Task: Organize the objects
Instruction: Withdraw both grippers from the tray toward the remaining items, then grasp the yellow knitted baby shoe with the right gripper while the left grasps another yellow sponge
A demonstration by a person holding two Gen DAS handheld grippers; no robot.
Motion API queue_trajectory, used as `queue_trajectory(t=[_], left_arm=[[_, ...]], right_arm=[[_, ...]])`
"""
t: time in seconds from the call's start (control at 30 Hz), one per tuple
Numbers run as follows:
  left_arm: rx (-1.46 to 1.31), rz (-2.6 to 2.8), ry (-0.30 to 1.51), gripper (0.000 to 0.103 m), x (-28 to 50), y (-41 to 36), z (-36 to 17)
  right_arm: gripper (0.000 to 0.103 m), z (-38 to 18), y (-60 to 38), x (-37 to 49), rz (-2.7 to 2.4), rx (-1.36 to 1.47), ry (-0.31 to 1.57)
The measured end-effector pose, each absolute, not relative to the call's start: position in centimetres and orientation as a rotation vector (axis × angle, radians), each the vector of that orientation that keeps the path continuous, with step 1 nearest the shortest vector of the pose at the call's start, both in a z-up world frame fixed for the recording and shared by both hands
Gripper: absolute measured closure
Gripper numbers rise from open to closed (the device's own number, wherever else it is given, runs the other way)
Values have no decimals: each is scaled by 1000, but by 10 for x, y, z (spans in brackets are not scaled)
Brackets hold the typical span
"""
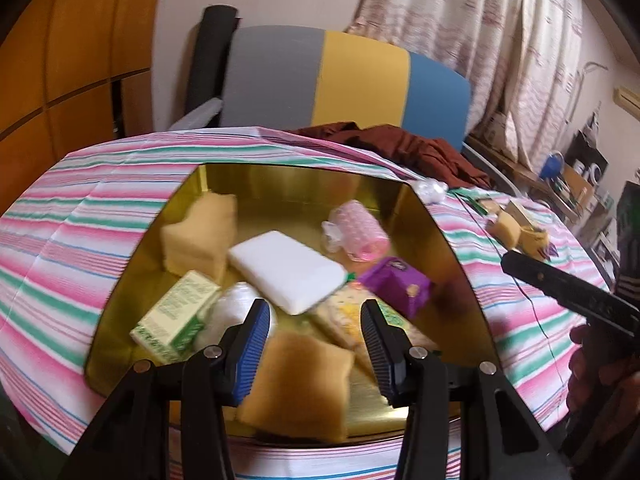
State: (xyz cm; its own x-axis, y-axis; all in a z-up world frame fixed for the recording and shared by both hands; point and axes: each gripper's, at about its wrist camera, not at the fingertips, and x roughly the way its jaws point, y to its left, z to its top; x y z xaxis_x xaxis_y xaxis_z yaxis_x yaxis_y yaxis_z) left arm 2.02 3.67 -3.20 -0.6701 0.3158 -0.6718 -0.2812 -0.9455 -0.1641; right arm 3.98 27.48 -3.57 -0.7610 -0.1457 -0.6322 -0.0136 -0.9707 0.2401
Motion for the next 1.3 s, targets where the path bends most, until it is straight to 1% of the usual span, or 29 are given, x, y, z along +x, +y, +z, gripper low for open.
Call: queue_trajectory(t=[0.13,0.43,0.6,0.77,0.8,0.9,1.0,1.07,1.1,1.17,1.3], left_arm=[[-1096,2532,2,55,19,63,-35],[-1062,2394,115,55,29,117,-26],[-1047,2346,149,55,30,139,-22],[-1065,2316,195,50,31,157,-22],[-1065,2312,202,49,32,159,-22],[-1062,2298,227,48,34,167,-21],[-1065,2285,258,48,33,175,-20],[-1070,2276,266,48,30,182,-21],[-1070,2270,269,48,28,186,-21],[-1063,2263,277,48,22,195,-20],[-1055,2243,290,47,7,221,-22]], right_arm=[[14,-42,310,44,-2908,1092,-422],[14,-64,389,50,-3078,1206,-420],[14,-63,459,42,-3196,1222,-516],[14,-55,512,18,-3264,1187,-598],[14,-55,519,11,-3274,1188,-599],[15,-59,534,-9,-3285,1188,-562],[26,-66,538,-23,-3292,1240,-467],[39,-75,541,-29,-3269,1268,-451],[41,-79,542,-31,-3252,1285,-456],[50,-82,544,-31,-3256,1290,-466],[57,-84,545,-23,-3262,1277,-488]])
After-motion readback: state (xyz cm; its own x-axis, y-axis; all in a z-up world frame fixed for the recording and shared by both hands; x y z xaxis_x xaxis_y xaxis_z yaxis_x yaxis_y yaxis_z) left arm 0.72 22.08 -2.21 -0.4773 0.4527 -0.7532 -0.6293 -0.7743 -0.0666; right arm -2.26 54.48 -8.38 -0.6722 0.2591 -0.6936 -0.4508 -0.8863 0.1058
